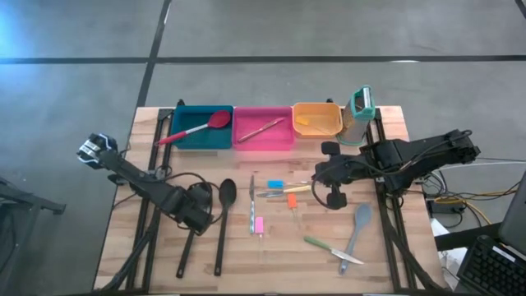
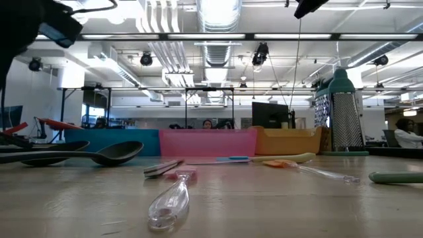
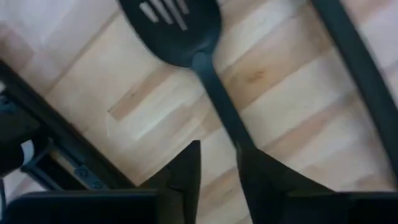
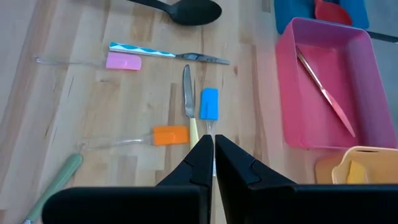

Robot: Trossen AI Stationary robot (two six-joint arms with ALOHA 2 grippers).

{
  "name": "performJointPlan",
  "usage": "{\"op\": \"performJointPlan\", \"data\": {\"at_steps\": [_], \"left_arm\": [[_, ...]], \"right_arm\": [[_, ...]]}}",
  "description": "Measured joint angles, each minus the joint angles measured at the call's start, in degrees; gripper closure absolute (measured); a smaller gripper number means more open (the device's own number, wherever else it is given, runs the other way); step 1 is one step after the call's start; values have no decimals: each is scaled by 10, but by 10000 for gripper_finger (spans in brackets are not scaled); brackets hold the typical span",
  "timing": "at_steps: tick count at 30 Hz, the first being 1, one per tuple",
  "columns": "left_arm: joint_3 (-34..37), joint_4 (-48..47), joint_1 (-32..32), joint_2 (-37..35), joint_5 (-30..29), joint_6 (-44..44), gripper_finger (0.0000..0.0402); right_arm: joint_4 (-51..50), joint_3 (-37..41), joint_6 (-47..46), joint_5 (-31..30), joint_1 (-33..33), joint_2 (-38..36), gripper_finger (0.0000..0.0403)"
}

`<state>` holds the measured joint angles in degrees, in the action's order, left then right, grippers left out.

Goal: Pick & Place Kitchen Items
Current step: Put the left black serving spoon into the blue bin

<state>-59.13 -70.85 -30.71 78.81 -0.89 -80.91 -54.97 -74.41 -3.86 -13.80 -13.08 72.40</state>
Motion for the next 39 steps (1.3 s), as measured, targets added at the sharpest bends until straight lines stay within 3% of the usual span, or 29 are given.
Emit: {"op": "performJointPlan", "data": {"at_steps": [6, 11, 17, 33, 39], "left_arm": [[40, 16, 4, 0, -1, -42, 236], [78, 96, 4, 0, 0, -63, 218], [131, 200, 11, 0, 15, -68, 219], [216, 290, 18, 1, 44, -104, 223], [236, 294, 19, -2, 45, -100, 248]], "right_arm": [[4, 0, 0, 0, 0, 0, 392], [5, 0, 0, -2, 0, 0, 392], [5, 0, 0, -13, 0, 0, 392], [8, 0, 0, -14, 0, 0, 392], [10, 0, 0, -14, 0, 0, 392]]}}
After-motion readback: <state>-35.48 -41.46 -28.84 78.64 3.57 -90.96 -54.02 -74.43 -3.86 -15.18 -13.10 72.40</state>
